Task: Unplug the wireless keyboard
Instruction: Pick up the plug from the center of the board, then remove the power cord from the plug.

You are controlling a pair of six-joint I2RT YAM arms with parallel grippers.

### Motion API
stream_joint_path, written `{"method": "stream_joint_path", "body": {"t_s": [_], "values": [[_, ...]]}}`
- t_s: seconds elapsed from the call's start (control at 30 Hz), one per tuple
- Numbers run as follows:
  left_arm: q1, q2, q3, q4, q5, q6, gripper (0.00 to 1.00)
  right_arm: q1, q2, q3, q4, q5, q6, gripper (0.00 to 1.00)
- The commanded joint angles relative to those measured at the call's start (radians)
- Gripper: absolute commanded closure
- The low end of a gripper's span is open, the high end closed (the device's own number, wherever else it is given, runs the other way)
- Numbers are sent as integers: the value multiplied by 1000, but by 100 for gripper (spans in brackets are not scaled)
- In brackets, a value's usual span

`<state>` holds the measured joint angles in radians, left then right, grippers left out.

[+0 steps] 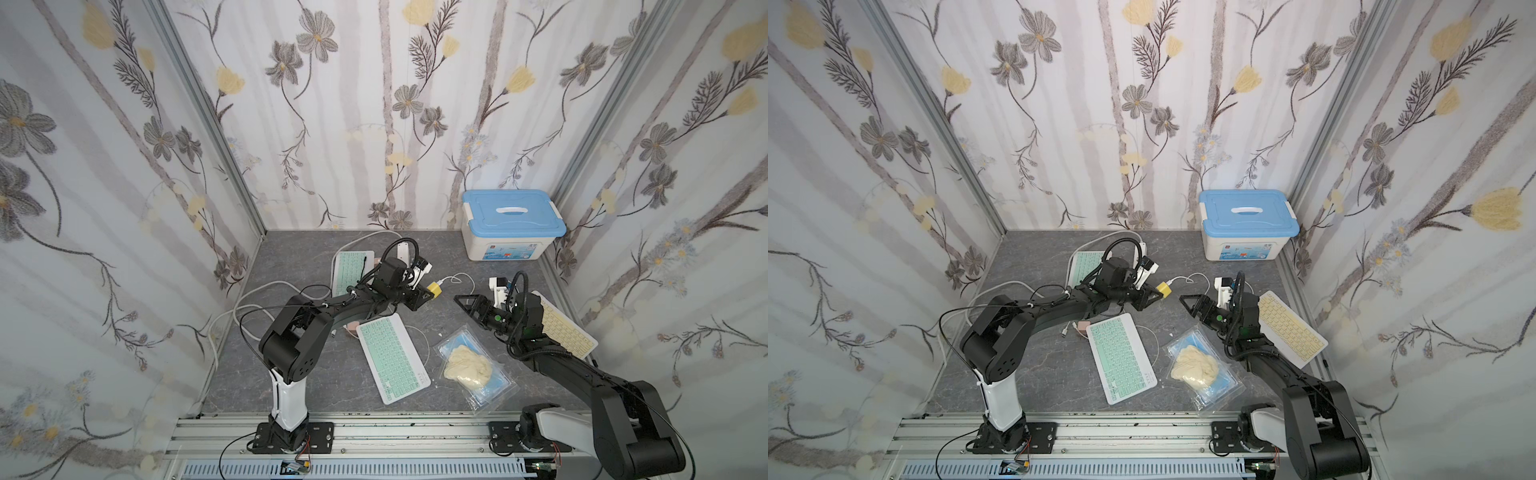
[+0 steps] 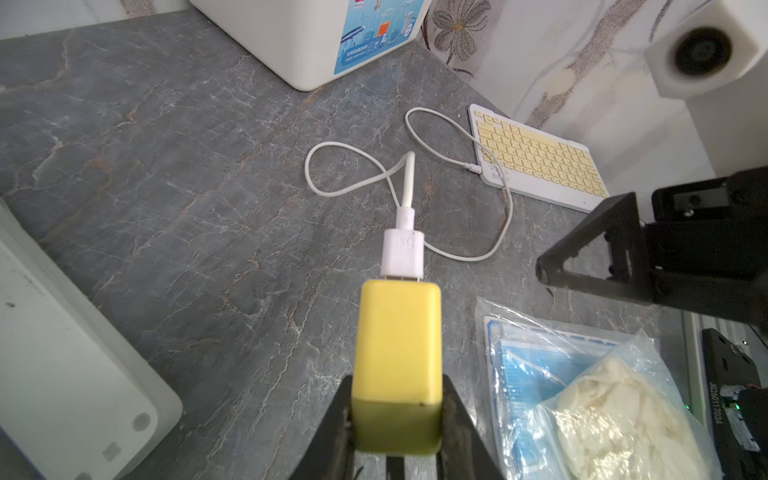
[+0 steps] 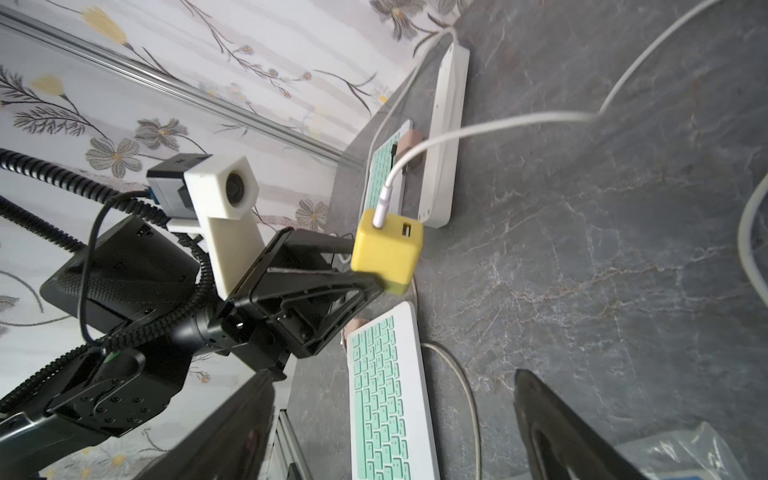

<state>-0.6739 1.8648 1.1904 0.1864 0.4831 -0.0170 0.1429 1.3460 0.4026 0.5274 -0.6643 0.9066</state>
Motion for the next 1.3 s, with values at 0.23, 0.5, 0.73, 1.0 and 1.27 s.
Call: {"method": "stream_joint_path", "body": {"t_s": [0.23,0.5,0.73,1.0,1.27], "values": [[-20,-149,101,-483,-140,231,100,47,-2,-70,384,67,278,12],[-60,-214,97,-536,-259,249,100,200,101,41,383,183,373,20],[-69,-258,44,-510,-269,251,100,217,184,75,425,210,421,31],[-93,-263,51,-518,-291,276,100,266,239,123,408,225,426,30],[-93,-259,63,-533,-303,282,100,295,300,125,435,224,452,34]]}}
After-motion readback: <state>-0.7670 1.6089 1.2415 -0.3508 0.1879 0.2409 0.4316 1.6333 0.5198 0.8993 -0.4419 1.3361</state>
